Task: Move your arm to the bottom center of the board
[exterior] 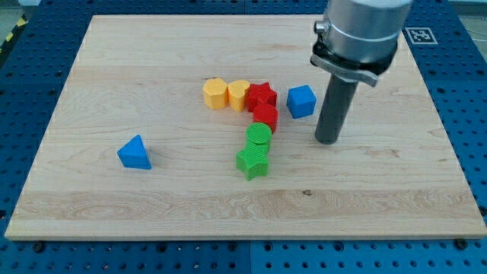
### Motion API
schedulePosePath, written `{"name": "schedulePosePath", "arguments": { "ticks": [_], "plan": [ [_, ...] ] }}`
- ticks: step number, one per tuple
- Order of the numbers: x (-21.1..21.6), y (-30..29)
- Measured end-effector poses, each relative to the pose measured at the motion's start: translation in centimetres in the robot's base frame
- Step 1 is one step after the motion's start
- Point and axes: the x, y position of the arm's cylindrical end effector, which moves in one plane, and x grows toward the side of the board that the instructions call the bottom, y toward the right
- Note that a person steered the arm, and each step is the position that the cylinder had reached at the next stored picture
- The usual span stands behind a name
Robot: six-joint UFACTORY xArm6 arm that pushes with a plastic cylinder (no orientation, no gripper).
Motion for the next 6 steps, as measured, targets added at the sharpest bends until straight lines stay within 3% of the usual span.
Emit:
{"name": "schedulePosePath", "arguments": {
  "ticks": [3,4,6],
  "plan": [
    [11.3,-3.1],
    [12.4,-7.1],
    [11.9,-21.0]
  ]
}}
